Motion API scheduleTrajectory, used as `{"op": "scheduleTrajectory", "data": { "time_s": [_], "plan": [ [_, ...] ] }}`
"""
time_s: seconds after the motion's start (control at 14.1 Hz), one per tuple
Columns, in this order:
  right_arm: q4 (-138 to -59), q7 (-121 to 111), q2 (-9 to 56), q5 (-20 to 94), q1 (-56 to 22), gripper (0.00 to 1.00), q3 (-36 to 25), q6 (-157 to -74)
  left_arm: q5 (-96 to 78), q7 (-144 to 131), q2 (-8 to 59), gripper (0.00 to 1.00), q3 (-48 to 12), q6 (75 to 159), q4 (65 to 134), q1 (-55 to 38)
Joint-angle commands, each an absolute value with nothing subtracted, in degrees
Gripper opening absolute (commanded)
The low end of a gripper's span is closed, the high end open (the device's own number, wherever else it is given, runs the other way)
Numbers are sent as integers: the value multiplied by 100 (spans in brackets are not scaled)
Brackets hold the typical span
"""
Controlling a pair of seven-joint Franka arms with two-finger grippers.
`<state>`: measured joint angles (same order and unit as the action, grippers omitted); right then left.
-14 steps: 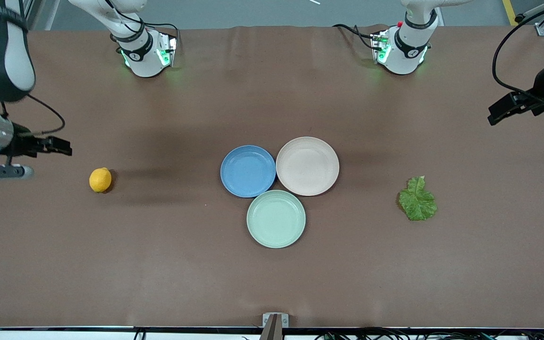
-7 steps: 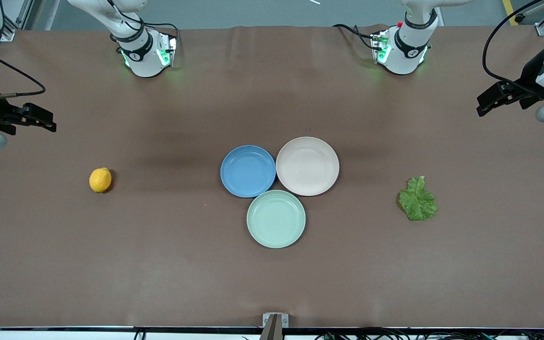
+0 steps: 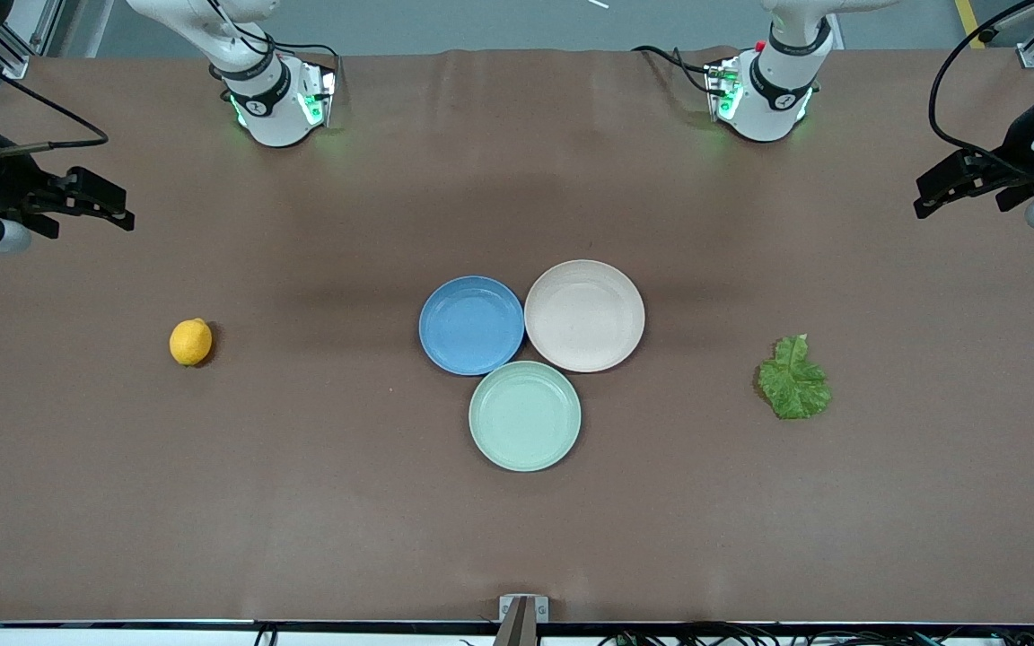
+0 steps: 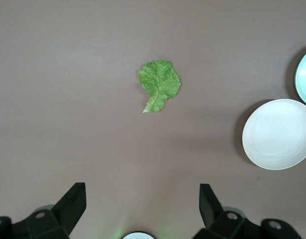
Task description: Pick lemon and lettuce from plates
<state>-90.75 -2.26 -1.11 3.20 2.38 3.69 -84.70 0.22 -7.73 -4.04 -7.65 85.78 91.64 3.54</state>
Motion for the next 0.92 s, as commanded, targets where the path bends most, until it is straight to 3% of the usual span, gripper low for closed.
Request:
{"op": "scheduleTrajectory", "data": {
  "time_s": [0.0, 0.85],
  "plan": [
    [-8825, -167, -141, 308, 290, 100, 308, -8411, -27, -738, -624, 100, -800, 8640, 9272, 369],
    [-8657, -185, -158, 290, 351, 100, 281, -8437, 9, -738, -633, 100, -958, 8429, 9229, 378]
  ]
}}
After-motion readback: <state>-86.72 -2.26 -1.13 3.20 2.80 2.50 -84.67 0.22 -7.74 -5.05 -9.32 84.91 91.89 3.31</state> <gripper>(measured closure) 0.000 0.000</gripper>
